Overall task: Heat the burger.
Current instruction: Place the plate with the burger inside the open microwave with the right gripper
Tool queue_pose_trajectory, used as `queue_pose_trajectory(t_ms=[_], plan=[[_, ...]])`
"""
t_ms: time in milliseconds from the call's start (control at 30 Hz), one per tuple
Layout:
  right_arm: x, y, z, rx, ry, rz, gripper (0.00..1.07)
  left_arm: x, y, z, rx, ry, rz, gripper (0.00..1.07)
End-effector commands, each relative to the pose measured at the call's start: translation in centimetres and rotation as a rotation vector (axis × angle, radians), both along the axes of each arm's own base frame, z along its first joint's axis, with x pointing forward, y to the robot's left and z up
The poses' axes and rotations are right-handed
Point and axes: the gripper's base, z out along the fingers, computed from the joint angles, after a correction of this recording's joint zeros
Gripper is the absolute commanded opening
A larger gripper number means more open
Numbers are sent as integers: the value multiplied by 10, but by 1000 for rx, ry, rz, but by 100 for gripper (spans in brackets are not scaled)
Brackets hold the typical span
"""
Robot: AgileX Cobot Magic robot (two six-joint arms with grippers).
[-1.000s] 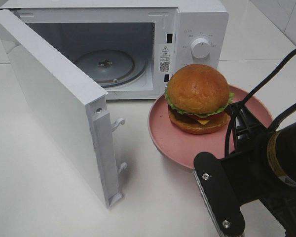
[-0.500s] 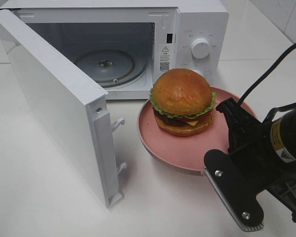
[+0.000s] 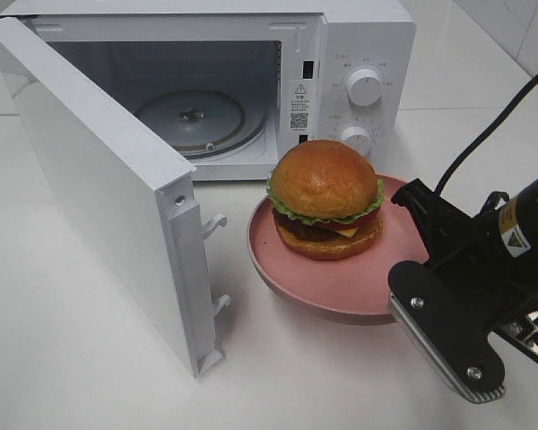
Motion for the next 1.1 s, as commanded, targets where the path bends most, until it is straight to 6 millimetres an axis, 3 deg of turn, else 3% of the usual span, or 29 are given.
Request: queue_pose_trajectory(t_ms=[33,700,1100], plan=[[10,5,7,40,-48,49,0,-2,0,0,-6,-28,-3,91],[57,41,10,90,-106,66,0,-2,0,0,-6,-28,-3,91],[68,67,7,101,-116,115,0,-2,0,0,-6,-28,-3,91]])
